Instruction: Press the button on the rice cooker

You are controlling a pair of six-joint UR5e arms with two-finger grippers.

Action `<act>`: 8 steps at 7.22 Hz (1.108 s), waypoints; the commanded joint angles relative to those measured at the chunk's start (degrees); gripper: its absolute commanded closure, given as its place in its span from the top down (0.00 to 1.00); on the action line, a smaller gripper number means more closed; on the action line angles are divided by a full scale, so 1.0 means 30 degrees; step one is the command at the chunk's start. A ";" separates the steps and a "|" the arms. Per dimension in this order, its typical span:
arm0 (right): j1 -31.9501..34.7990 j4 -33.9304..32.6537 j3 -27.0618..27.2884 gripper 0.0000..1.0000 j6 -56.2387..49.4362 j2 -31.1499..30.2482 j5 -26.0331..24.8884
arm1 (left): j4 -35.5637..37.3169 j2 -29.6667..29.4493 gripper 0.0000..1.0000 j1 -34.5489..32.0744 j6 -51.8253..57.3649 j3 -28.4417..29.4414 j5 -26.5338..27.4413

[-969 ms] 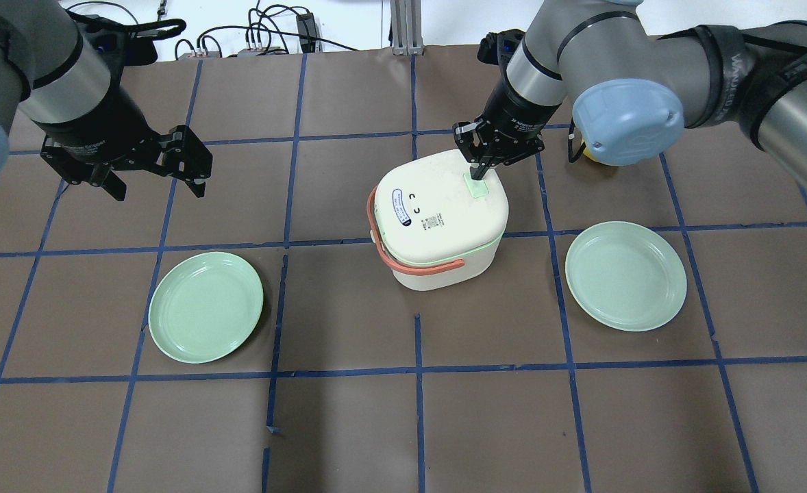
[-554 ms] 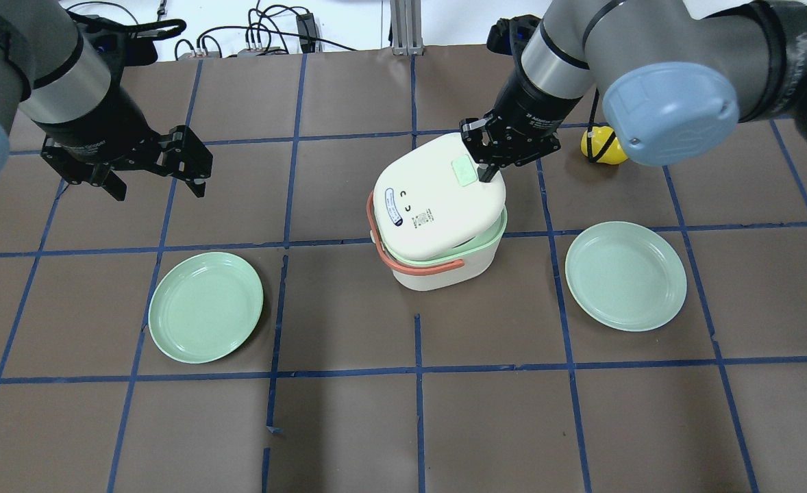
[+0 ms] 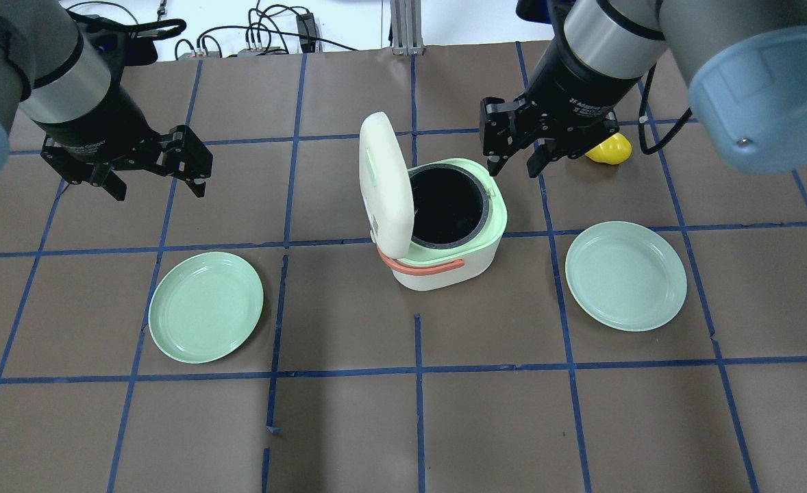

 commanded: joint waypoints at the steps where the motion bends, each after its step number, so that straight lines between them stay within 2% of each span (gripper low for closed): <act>1: -0.0300 0.0078 -0.0169 1.00 0.0075 -0.0116 -0.1321 | 0.0012 0.0000 1.00 0.0000 0.0003 0.0000 0.0000; 3: -0.1876 0.0455 -0.0080 1.00 -0.0099 -0.0145 -0.2172 | 0.0012 0.0000 1.00 0.0000 0.0003 0.0000 0.0000; 4: -0.2261 0.1561 0.0037 1.00 -0.0130 -0.0145 -0.2263 | 0.0012 0.0000 1.00 0.0000 0.0003 0.0000 0.0000; 8: -0.2295 0.1601 0.0974 0.97 -0.0129 -0.0233 -0.2820 | 0.0012 0.0000 1.00 0.0000 0.0003 0.0000 0.0000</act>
